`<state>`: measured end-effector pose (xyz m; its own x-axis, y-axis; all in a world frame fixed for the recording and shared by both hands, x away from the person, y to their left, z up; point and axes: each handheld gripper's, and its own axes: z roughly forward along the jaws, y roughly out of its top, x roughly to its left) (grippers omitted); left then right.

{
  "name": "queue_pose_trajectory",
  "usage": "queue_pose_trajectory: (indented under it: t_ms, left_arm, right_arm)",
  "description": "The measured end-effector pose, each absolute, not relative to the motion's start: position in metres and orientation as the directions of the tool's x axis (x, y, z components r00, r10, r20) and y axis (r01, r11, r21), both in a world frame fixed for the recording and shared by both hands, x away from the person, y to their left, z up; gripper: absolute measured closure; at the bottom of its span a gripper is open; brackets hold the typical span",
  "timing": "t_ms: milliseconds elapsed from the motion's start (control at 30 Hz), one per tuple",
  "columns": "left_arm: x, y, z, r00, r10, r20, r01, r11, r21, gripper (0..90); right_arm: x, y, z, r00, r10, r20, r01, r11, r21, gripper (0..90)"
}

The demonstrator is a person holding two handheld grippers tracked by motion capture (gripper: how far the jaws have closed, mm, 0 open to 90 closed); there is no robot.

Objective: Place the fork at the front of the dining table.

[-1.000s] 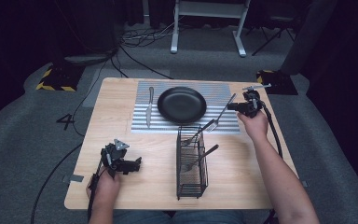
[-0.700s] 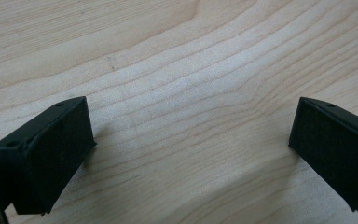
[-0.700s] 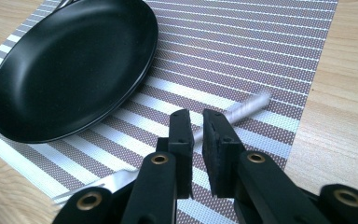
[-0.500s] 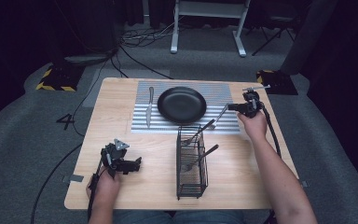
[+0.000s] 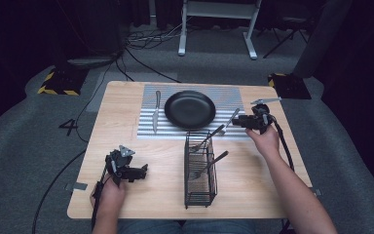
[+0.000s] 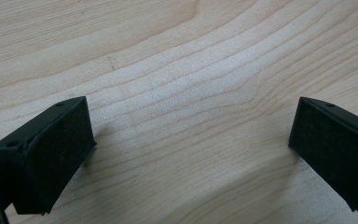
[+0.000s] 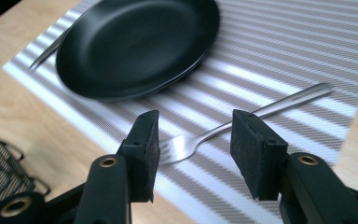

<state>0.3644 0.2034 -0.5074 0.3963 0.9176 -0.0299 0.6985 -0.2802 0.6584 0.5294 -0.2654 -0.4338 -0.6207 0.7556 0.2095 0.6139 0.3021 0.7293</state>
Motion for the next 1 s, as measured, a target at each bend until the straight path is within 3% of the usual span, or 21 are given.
queue_pose_trajectory:
  t_ms: [433,667,900,1000]
  left_arm:
    - [0.364,0.203,-0.507,0.396,0.918,-0.029,0.698,-0.28,0.659,0.0]
    - [0.364,0.203,-0.507,0.396,0.918,-0.029,0.698,-0.281,0.659,0.0]
    - [0.364,0.203,-0.507,0.396,0.918,-0.03,0.698,-0.28,0.659,0.0]
    - [0.364,0.203,-0.507,0.396,0.918,-0.03,0.698,-0.28,0.659,0.0]
  right_arm:
    - [0.517,-0.223,-0.452,-0.664,0.722,0.193,0.626,0.397,0.671,56.7]
    - [0.517,-0.209,-0.466,-0.684,0.717,0.135,0.622,0.476,0.622,70.8]
    - [0.511,-0.209,-0.469,-0.707,0.698,0.114,0.603,0.51,0.614,80.0]
    - [0.503,-0.21,-0.471,-0.718,0.689,0.1,0.591,0.527,0.611,79.4]
